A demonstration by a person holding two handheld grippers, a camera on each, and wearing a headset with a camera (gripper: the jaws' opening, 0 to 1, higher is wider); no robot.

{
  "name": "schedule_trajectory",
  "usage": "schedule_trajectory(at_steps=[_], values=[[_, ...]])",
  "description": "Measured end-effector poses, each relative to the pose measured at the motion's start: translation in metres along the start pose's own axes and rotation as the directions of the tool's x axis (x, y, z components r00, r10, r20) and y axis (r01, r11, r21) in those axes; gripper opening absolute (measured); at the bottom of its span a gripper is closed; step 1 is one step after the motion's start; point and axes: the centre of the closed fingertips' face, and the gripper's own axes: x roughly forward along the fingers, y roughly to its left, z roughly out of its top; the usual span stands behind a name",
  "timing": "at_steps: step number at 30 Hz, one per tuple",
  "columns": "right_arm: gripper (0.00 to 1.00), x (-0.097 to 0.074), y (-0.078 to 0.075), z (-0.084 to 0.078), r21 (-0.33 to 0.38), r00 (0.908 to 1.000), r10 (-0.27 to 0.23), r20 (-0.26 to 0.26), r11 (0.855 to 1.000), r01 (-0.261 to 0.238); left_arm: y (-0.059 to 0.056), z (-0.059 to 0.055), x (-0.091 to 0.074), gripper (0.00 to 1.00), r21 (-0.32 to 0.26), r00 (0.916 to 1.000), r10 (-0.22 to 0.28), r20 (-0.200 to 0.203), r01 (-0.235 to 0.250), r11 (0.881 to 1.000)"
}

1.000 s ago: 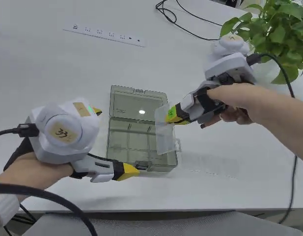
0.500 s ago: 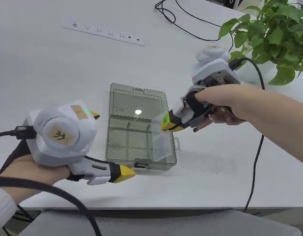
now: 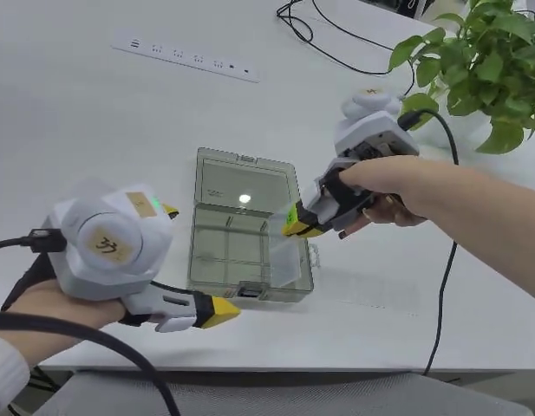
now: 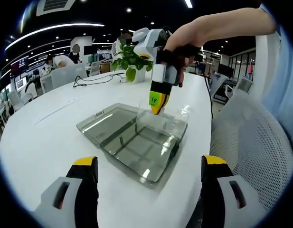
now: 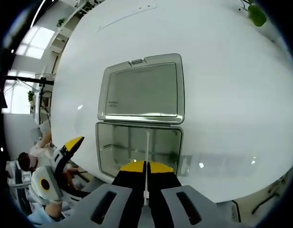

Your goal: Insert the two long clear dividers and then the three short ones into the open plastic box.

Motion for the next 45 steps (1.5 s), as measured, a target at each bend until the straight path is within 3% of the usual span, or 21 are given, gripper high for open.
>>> schedule_trajectory(at_steps=[11,27,35,40,45], values=[[0.01,0.01,0.0,0.0,-0.001,0.9993,-0.034,-0.014,0.999,0.034,-0.001,-0.005,0.001,0.9,-0.008,1.0,-0.003,-0.005,0.003,1.0],[0.01,0.01,0.005,-0.006,-0.019,0.9977,-0.066,-0.017,0.998,0.066,-0.003,-0.007,0.002,0.88,-0.016,0.9999,-0.01,-0.005,0.01,1.0],[0.02,0.015,0.008,-0.002,-0.107,0.9871,-0.157,-0.029,0.982,0.153,-0.006,-0.006,0.003,0.88,-0.012,0.9998,-0.019,-0.009,0.019,1.0],[0.02,0.02,0.014,-0.012,-0.165,0.9774,-0.21,-0.021,0.965,0.204,-0.007,-0.007,0.003,0.88,-0.012,0.9997,-0.023,-0.011,0.023,1.0],[0.03,0.025,0.016,-0.017,-0.18,0.974,-0.226,-0.013,0.959,0.22,-0.007,-0.008,0.002,0.88,-0.014,0.9997,-0.02,-0.012,0.02,1.0]])
